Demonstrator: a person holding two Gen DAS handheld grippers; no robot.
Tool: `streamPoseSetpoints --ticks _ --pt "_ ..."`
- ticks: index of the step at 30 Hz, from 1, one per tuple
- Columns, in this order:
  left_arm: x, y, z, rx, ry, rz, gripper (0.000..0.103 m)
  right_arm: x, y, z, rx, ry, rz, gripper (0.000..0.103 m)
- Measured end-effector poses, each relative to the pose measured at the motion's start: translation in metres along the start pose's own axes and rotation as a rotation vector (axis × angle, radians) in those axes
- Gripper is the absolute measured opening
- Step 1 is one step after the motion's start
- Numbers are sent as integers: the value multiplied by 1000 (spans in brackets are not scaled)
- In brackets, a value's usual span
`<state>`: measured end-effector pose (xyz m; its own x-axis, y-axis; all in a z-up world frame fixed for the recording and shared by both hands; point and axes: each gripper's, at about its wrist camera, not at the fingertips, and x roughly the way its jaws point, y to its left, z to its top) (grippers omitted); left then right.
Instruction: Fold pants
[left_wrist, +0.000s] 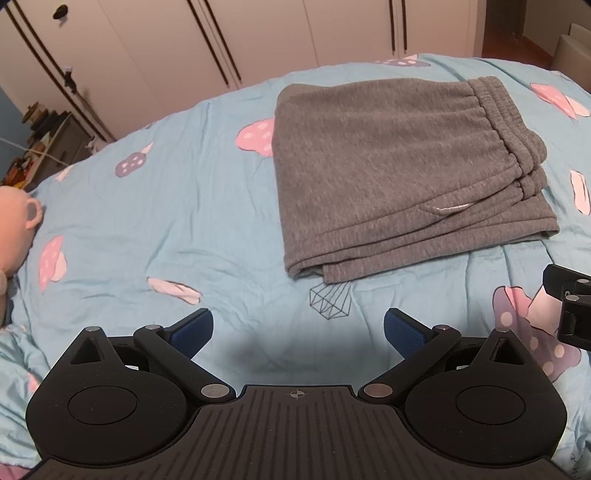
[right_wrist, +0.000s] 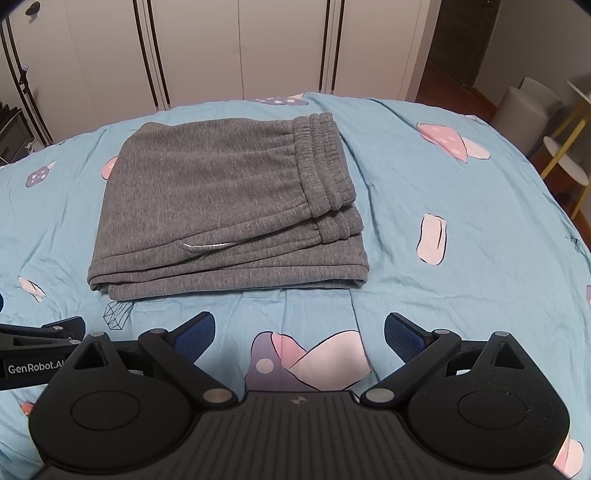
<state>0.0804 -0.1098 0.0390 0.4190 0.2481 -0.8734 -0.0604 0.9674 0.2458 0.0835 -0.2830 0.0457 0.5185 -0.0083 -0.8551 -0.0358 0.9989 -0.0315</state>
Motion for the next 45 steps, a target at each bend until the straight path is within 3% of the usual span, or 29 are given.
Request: streamPoseSetpoints --ticks 45 --pt "-1 -1 1 15 -15 21 102 -1 1 -1 -5 -1 -8 98"
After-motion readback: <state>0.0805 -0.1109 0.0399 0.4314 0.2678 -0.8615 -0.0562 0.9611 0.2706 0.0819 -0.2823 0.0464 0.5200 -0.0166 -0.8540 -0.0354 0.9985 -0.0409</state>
